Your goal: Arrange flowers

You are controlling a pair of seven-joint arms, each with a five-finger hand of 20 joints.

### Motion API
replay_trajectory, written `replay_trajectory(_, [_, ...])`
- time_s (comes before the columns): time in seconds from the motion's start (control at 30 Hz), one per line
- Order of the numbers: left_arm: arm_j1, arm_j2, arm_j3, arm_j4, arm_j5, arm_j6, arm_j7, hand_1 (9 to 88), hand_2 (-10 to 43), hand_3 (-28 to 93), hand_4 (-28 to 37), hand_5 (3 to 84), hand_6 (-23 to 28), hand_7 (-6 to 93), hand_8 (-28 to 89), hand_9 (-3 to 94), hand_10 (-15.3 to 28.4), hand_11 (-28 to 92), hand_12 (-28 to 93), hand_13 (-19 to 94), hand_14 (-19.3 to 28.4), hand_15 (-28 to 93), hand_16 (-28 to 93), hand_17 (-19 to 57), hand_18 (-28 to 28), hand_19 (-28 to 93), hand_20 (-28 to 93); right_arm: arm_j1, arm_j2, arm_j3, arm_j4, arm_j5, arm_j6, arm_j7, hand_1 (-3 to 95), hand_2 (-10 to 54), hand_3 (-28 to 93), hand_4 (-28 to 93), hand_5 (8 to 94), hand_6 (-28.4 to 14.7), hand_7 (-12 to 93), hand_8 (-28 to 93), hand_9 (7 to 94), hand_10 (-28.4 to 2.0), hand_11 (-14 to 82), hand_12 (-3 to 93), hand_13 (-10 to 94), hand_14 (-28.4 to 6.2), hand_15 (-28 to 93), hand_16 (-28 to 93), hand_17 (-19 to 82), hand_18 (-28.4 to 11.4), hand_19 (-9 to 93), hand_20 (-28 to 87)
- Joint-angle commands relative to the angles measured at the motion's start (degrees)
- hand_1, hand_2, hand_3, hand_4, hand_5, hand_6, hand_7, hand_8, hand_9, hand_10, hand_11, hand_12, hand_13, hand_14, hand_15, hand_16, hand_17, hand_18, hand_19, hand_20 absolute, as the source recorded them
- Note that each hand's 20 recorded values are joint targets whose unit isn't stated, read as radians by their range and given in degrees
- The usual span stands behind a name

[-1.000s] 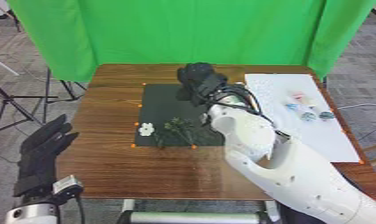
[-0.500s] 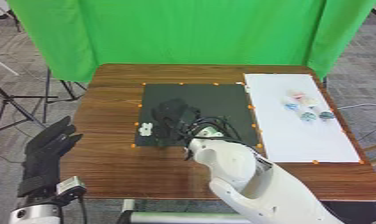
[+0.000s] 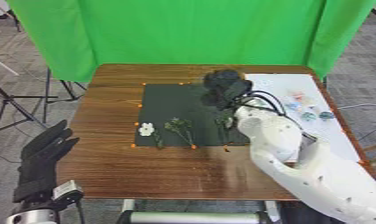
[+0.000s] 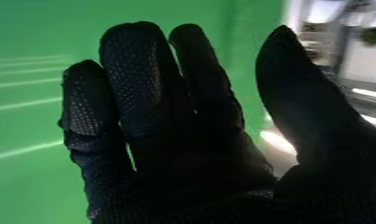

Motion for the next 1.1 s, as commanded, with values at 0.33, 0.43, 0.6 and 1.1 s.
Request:
replay_trajectory(0.33, [-0.09,1.18,1.89,-0.49,-1.60,1.85,1.53,27.1,4.9,84,-16.7,38.0,9.6,16.3,-11,31.0,18.9,36,5,23,26.8,65,-18,-9.2,21.7,61,4,-8.51,11.83,15.88,8.44,6.00,-3.89,5.15,27.7,2.0,86,-23,51.6,-8.3,14,-10,53.6,-19.4,22.3,17.7,59,-12.8,72,14,38,-18.6,93,7])
replay_trajectory(0.43, [-0.43,2.13,2.56,-0.32,-2.69,2.41,2.69,27.1,4.9,84,-16.7,38.0,9.7,16.3,-11,31.0,19.0,36,5,23,26.8,65,-18,-9.2,21.6,61,4,-8.88,12.59,16.77,9.76,6.02,-5.25,5.99,27.8,1.8,86,-23,51.2,-8.3,14,-10,53.2,-19.5,21.9,17.6,58,-12.7,72,14,37,-18.6,93,7])
replay_trajectory(0.6, [-0.60,2.69,3.06,-0.19,-3.40,2.74,3.53,27.1,5.0,84,-16.7,38.0,9.7,16.3,-11,31.0,18.9,36,5,23,26.8,65,-18,-9.3,21.6,61,4,-10.28,13.63,18.34,11.24,7.18,-6.76,8.00,27.9,1.4,86,-23,51.0,-8.3,14,-10,52.8,-19.5,21.5,17.5,58,-12.6,72,14,37,-18.5,93,6])
replay_trajectory(1.1, [-1.09,3.56,3.47,0.00,-3.89,2.78,3.90,27.1,4.8,85,-16.6,38.0,9.6,16.4,-11,31.0,18.9,36,5,23,26.8,65,-18,-9.2,21.6,61,4,-16.19,12.69,22.75,11.75,9.04,-11.84,10.52,28.8,0.5,86,-24,51.7,-8.2,15,-10,53.0,-19.5,21.1,17.5,59,-12.7,73,13,38,-18.5,93,9])
